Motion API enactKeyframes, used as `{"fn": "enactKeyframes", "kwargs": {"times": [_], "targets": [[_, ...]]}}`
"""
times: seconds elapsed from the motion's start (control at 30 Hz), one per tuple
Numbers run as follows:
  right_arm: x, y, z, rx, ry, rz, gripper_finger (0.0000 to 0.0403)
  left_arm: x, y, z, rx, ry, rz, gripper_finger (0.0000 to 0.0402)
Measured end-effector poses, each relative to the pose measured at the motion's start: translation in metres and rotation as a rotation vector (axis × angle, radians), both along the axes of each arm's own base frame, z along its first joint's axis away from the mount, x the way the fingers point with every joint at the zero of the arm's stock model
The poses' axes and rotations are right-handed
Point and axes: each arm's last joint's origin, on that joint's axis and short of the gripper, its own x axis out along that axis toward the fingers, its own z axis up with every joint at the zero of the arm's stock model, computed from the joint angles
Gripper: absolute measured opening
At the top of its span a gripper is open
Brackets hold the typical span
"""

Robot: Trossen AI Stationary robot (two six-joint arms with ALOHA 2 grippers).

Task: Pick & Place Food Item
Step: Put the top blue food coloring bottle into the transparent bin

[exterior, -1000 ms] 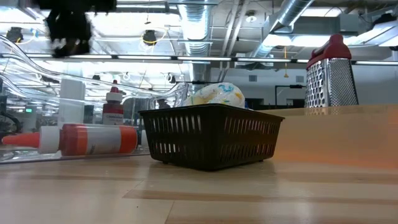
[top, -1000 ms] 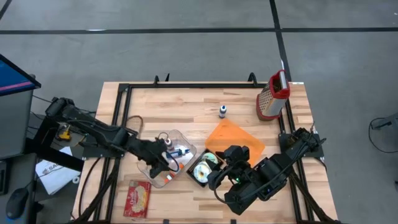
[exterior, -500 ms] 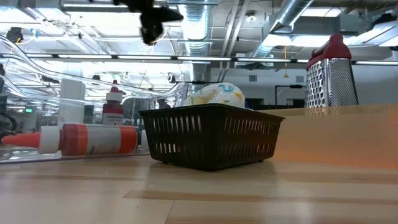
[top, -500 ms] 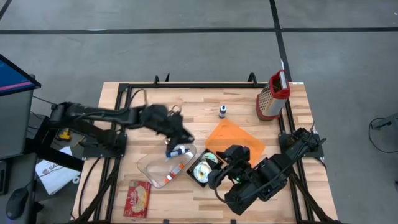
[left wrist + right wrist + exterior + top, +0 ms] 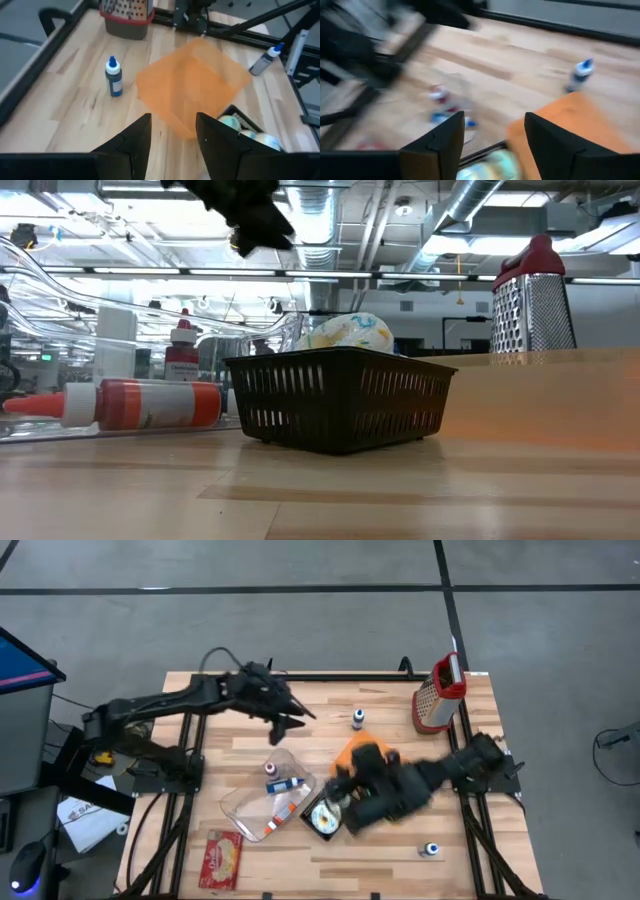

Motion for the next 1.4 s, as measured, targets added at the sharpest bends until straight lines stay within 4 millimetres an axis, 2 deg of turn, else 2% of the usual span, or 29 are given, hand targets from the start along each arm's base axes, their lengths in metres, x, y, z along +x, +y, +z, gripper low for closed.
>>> {"fn": "enactKeyframes", "kwargs": {"times": [0.17,0.33,0.47,0.63,0.73,0.83,1.13,1.4], "targets": [[0.018,-0.072,-0.022,0.026,0.242,-0.059,0.0198,-0.034,-0.013,0.033,0.028,-0.103,-0.008,0.0150],[0.010,-0.146,-0.041,0.087,0.414,-0.151,0.0207,-0.068,-0.029,0.058,0.001,-0.207,-0.005,0.0150],[-0.001,-0.187,-0.057,0.168,0.451,-0.185,0.0214,-0.089,-0.041,0.073,-0.012,-0.288,-0.025,0.0150],[-0.010,-0.229,-0.082,0.327,0.343,-0.234,0.0223,-0.101,-0.051,0.080,-0.025,-0.332,-0.054,0.0150],[-0.009,-0.247,-0.095,0.370,0.279,-0.244,0.0225,-0.104,-0.053,0.082,-0.024,-0.343,-0.066,0.0150],[-0.001,-0.258,-0.105,0.381,0.245,-0.229,0.0226,-0.103,-0.054,0.083,-0.023,-0.353,-0.071,0.0150],[0.016,-0.280,-0.158,0.423,0.424,-0.187,0.0226,-0.102,-0.054,0.086,-0.039,-0.388,-0.062,0.0150],[0.014,-0.295,-0.174,0.404,0.512,-0.142,0.0226,-0.102,-0.053,0.090,-0.074,-0.423,-0.026,0.0150]]}}
